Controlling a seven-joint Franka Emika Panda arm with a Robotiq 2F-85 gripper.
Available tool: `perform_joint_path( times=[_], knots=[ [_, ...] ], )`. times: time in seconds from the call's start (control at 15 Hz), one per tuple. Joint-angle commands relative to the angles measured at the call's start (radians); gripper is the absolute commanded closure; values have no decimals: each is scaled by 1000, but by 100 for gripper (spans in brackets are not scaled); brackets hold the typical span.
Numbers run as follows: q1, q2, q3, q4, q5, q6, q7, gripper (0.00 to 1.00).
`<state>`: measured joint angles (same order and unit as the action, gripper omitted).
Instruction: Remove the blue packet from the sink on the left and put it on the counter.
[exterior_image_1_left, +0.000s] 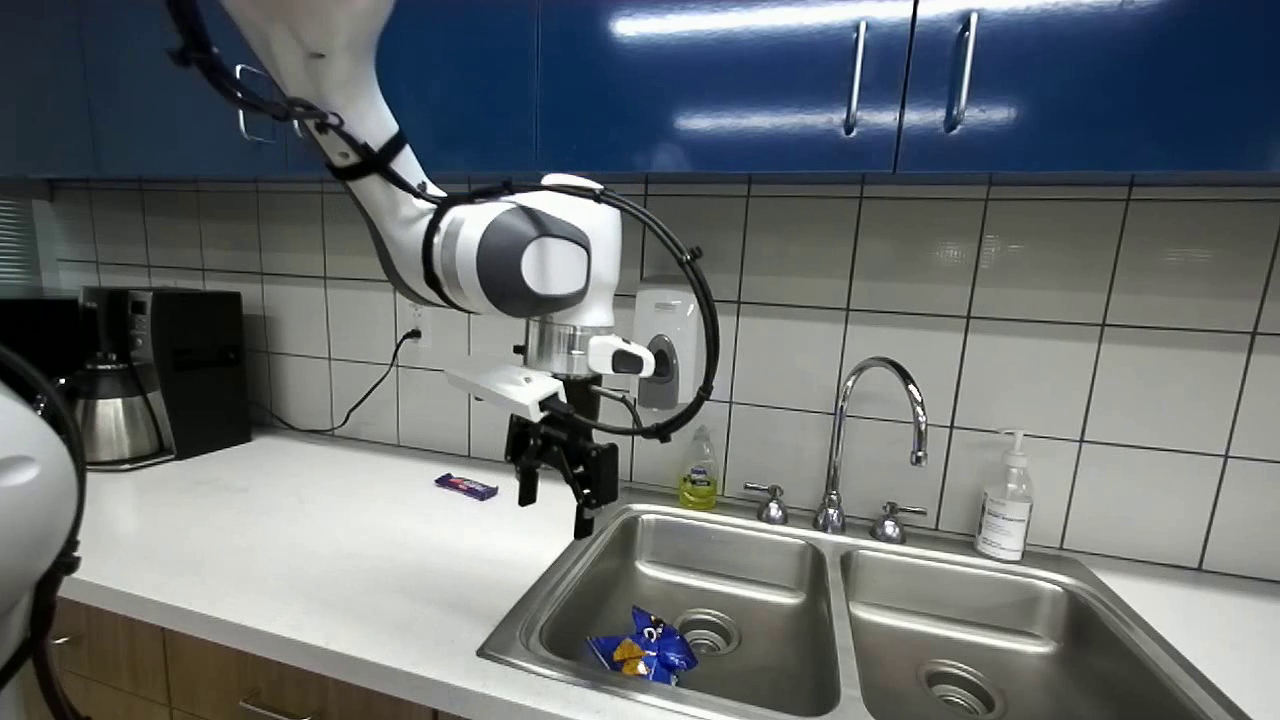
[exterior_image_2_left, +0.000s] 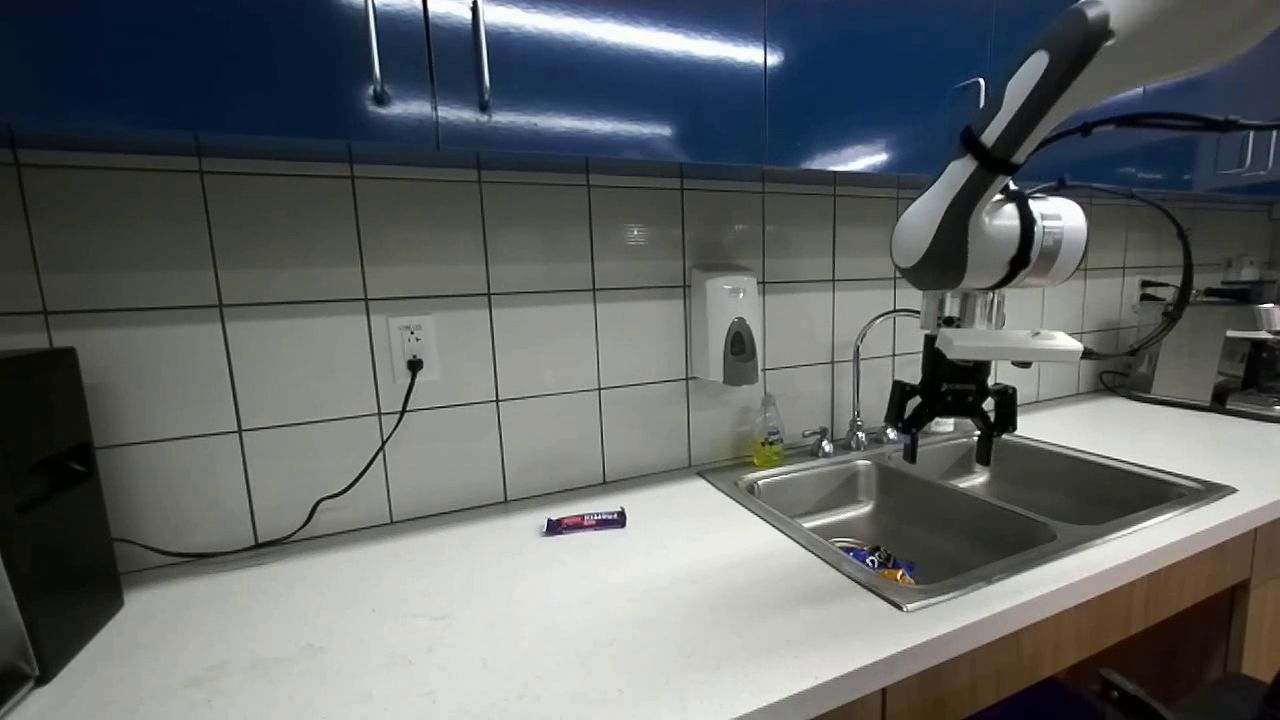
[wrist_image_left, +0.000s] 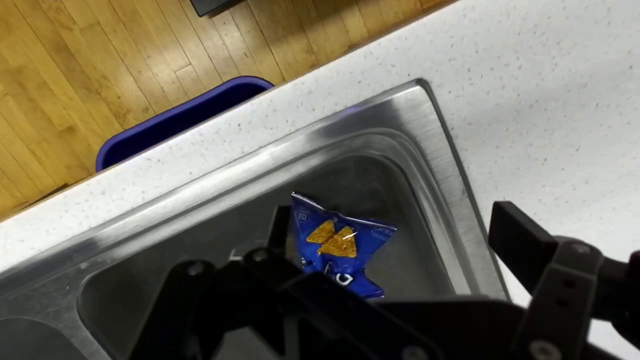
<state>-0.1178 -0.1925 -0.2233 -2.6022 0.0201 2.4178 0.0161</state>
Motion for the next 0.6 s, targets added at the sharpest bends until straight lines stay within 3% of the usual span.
perform_joint_path(
  times=[0.0,0.27,0.53],
  knots=[
    [-13,207,0,125,88,81,-32,0],
    [-33,392,18,260,171,139,-39,0],
    [-57,560,40,400,183,171,-24,0]
  ],
)
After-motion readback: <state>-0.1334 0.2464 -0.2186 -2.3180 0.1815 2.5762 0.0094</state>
